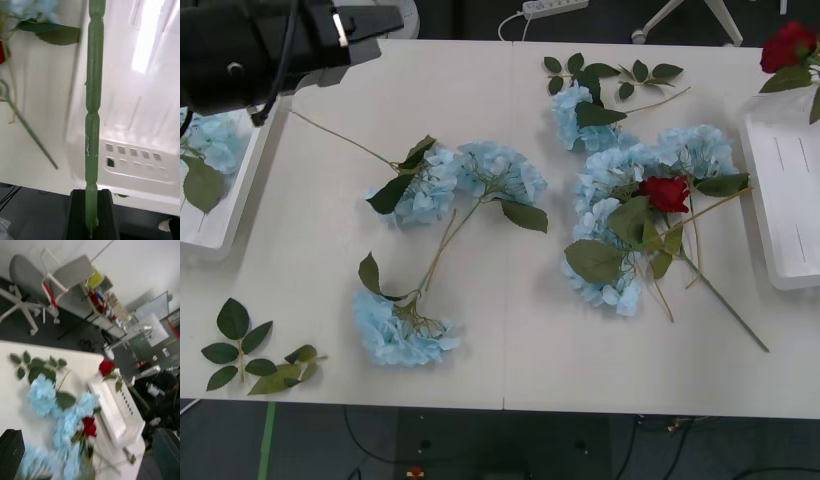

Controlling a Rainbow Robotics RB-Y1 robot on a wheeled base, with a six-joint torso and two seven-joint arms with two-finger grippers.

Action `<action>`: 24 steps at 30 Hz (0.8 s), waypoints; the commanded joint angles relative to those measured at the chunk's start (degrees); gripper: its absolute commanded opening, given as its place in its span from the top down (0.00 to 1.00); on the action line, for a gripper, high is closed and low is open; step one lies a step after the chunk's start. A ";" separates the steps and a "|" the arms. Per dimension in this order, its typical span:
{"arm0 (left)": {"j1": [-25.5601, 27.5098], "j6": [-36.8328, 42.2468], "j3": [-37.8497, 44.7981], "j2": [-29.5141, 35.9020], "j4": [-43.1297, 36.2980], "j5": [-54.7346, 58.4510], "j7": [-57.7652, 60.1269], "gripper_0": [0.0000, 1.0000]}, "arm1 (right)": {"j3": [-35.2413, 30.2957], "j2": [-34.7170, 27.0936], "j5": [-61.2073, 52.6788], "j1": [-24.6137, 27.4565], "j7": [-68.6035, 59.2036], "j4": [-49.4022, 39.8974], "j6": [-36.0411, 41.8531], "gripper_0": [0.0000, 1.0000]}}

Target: Place the red flowers into the right box and the blue flowers into the left box. If a person shows an open palm, hand one flower to the person first, then continue sorting.

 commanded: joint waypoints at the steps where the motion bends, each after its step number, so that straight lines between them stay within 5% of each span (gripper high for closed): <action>1: 4.79 9.65 6.25 3.82 0.04 0.48 -0.03 0.00 | -2.54 -5.11 5.34 -2.40 6.10 2.48 0.27 1.00; 7: 5.84 22.13 8.54 4.87 -0.84 -9.81 4.10 0.00 | -2.72 -4.84 14.83 -2.40 14.36 7.93 -0.53 1.00; 12: 5.84 23.80 7.22 4.87 -3.74 -17.19 11.57 0.00 | -2.37 -0.89 20.81 -2.40 14.10 11.97 -2.28 1.00; 18: 5.49 22.30 3.44 4.87 -6.29 -22.29 21.07 0.00 | -2.28 5.09 26.52 -2.40 13.04 19.97 -13.97 1.00; 24: 1.27 22.74 -0.78 4.87 -6.55 -29.76 18.69 0.00 | -0.70 8.34 29.42 -2.40 12.69 23.93 -18.98 1.00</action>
